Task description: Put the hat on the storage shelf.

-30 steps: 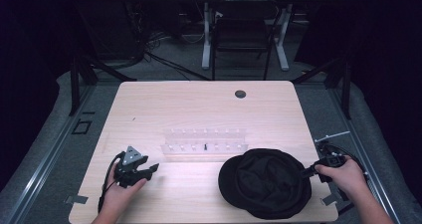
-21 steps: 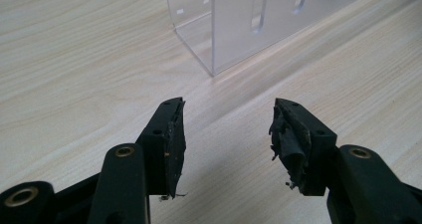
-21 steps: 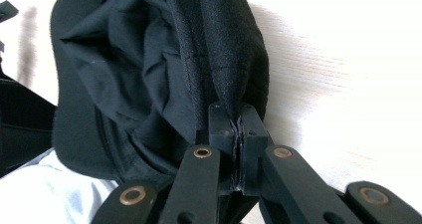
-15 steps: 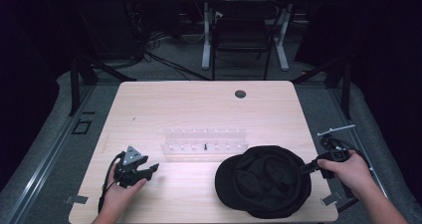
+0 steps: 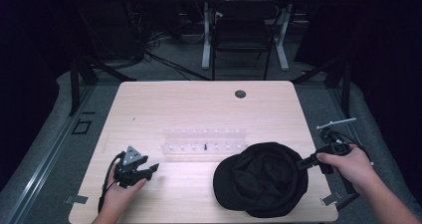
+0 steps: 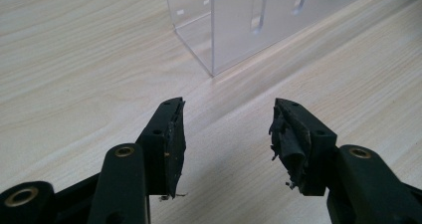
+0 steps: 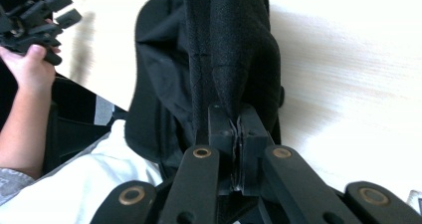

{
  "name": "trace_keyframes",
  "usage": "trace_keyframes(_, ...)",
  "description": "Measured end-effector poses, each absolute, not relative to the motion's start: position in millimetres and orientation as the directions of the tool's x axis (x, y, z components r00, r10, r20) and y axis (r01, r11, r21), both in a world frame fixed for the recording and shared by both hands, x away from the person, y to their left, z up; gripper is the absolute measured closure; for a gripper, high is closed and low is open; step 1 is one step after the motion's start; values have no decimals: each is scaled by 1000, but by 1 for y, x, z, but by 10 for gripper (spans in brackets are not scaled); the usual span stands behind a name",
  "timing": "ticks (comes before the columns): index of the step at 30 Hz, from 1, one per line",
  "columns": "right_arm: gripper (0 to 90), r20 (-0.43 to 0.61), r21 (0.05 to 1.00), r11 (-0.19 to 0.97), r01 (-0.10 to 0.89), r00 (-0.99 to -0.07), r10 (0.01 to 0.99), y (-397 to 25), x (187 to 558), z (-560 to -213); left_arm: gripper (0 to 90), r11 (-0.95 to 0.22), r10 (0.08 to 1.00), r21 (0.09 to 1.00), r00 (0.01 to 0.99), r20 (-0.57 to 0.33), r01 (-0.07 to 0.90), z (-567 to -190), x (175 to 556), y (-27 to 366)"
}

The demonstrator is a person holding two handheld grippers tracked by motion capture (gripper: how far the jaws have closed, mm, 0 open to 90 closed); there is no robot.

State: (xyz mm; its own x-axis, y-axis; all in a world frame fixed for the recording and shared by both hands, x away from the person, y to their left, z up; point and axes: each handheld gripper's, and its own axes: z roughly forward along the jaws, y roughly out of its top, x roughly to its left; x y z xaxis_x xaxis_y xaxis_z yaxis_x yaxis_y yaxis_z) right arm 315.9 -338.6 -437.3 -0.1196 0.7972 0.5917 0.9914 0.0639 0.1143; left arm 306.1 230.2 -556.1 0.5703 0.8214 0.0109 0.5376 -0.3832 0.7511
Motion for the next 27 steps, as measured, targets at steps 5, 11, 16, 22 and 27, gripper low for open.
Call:
trace_keyframes(5, 881, 643, 139, 60, 988, -137, 753, -332, 315, -420, 472, -380, 823, 754, 569, 11, 536, -556, 306, 230)
trace_keyframes(11, 881, 663, 160, 62, 985, -154, 733, -325, 314, -406, 472, -382, 822, 754, 570, 12, 534, -556, 306, 230)
trace_keyframes(16, 880, 686, 173, 61, 983, -165, 709, -317, 312, -389, 472, -380, 823, 755, 568, 12, 534, -556, 306, 230)
trace_keyframes(22, 881, 705, 188, 60, 980, -177, 687, -310, 311, -379, 472, -383, 821, 755, 570, 15, 532, -556, 306, 230)
trace_keyframes(27, 881, 724, 203, 54, 978, -186, 664, -308, 311, -369, 472, -380, 823, 757, 568, 14, 532, -556, 306, 230)
